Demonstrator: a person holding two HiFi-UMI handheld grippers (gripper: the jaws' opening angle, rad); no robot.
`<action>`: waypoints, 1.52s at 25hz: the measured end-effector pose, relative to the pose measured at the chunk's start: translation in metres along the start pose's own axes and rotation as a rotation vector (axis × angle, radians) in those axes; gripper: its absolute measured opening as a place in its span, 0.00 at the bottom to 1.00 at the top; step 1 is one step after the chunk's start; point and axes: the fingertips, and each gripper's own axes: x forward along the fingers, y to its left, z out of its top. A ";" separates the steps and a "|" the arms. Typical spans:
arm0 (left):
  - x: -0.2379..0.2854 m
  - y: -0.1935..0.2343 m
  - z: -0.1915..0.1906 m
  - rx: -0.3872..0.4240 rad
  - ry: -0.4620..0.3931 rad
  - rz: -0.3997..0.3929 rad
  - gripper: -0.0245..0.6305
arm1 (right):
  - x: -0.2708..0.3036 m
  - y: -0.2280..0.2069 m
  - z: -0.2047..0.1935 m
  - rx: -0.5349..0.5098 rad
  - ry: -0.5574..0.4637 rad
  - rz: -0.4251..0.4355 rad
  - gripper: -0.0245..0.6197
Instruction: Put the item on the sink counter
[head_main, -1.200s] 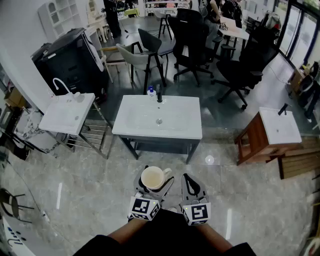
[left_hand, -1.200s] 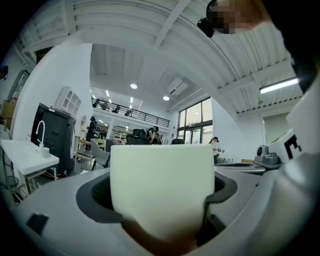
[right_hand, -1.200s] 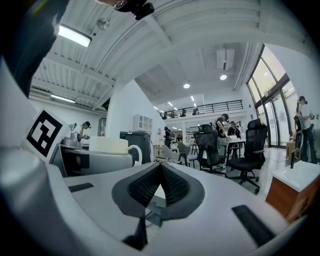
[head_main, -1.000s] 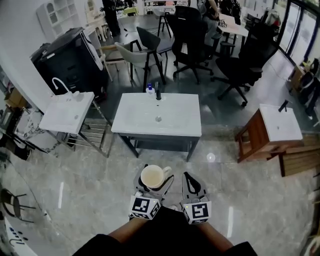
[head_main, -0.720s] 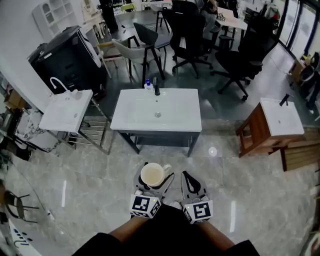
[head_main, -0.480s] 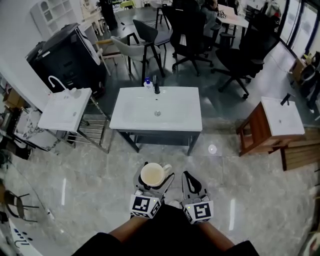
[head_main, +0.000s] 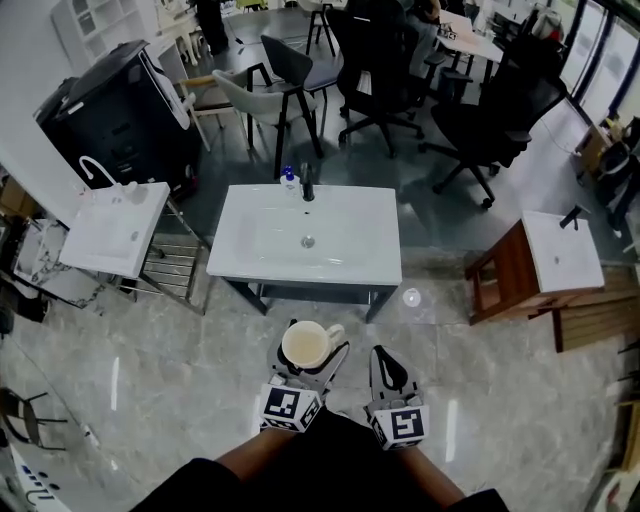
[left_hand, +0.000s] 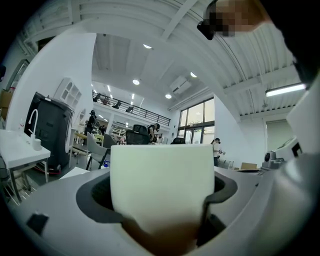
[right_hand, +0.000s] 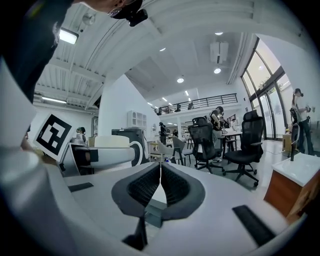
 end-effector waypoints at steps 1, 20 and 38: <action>0.012 0.007 0.003 0.002 -0.001 -0.004 0.76 | 0.010 -0.007 0.003 0.004 0.003 -0.010 0.09; 0.181 0.135 0.042 0.040 0.038 -0.141 0.76 | 0.211 -0.068 0.061 0.050 0.008 -0.121 0.09; 0.210 0.207 0.042 -0.081 -0.011 -0.199 0.76 | 0.320 -0.048 0.077 -0.108 0.104 -0.121 0.09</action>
